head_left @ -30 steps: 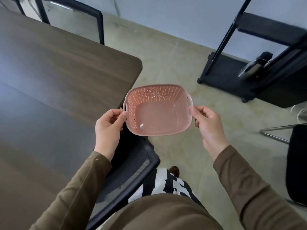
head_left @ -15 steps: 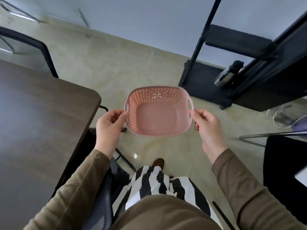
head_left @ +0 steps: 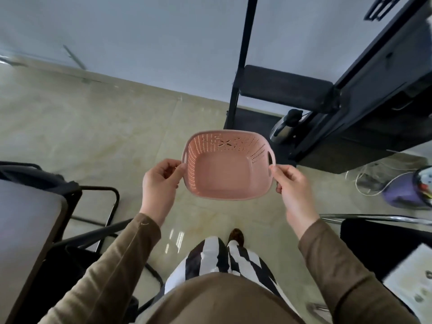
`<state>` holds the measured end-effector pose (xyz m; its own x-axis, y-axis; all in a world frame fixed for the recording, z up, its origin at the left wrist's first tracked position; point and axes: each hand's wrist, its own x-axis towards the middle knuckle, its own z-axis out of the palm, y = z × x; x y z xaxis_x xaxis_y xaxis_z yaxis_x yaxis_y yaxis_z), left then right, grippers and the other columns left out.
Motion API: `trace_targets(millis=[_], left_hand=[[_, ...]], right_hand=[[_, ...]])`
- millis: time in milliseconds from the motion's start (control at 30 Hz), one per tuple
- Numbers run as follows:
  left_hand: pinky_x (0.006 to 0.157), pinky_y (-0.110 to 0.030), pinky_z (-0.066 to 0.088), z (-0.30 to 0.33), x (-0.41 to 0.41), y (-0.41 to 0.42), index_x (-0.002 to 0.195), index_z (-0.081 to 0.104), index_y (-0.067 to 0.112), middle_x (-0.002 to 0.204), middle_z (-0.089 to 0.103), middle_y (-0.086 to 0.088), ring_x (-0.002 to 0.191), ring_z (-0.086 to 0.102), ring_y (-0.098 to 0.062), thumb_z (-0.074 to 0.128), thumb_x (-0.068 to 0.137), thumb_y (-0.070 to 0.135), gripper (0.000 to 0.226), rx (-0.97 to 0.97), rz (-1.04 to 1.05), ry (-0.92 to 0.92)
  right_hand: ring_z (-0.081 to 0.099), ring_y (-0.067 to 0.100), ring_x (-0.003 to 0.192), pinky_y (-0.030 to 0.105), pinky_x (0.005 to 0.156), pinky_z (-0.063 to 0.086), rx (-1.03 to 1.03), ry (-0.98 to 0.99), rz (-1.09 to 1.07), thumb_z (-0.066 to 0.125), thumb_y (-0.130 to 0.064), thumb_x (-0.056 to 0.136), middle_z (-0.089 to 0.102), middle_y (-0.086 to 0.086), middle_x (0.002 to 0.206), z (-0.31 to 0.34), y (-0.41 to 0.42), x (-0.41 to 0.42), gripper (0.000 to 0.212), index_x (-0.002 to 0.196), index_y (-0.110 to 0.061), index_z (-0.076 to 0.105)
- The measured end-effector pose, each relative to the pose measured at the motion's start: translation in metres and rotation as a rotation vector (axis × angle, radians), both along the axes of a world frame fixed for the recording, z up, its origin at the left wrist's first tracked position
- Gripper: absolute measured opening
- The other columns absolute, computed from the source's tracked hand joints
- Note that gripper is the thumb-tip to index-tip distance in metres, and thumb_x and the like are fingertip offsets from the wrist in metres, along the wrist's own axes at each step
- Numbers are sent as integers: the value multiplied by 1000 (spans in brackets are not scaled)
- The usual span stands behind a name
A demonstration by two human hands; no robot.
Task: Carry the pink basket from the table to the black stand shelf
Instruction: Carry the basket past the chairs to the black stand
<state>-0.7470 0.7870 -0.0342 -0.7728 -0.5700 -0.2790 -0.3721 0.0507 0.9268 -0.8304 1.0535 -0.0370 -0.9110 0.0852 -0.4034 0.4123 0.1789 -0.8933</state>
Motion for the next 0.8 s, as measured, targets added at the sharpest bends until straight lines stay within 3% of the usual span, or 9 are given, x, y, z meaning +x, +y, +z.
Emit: trace_targets(millis=[367, 467, 633, 800], left_hand=[[57, -19, 50, -11, -157, 31, 85, 77, 21, 68, 68, 9, 57, 52, -2, 72, 96, 22, 12, -19, -111, -39], [58, -20, 49, -13, -200, 37, 88, 77, 16, 72, 69, 5, 56, 52, 0, 71, 97, 23, 12, -33, -166, -49], [55, -14, 47, -14, -264, 48, 88, 78, 12, 64, 66, 13, 52, 52, 5, 72, 97, 20, 13, -35, -238, -47], [56, -17, 49, -23, -328, 64, 83, 75, 20, 69, 65, 7, 61, 55, -7, 72, 96, 25, 14, -56, -311, -83]], right_hand=[[46, -2, 49, 23, 57, 44, 5, -6, -110, 66, -22, 96, 61, -19, 56, -12, 42, -132, 11, 96, -16, 75], [48, -6, 49, 16, 55, 43, 33, 2, -138, 66, -24, 96, 60, -23, 54, -13, 49, -163, 10, 94, -20, 75], [51, -8, 51, 14, 52, 44, 41, -9, -210, 67, -24, 95, 66, -17, 67, -13, 63, -211, 8, 94, -23, 76], [55, 0, 61, 19, 61, 47, 60, -47, -216, 65, -26, 96, 68, -10, 76, -20, 79, -267, 11, 99, -21, 75]])
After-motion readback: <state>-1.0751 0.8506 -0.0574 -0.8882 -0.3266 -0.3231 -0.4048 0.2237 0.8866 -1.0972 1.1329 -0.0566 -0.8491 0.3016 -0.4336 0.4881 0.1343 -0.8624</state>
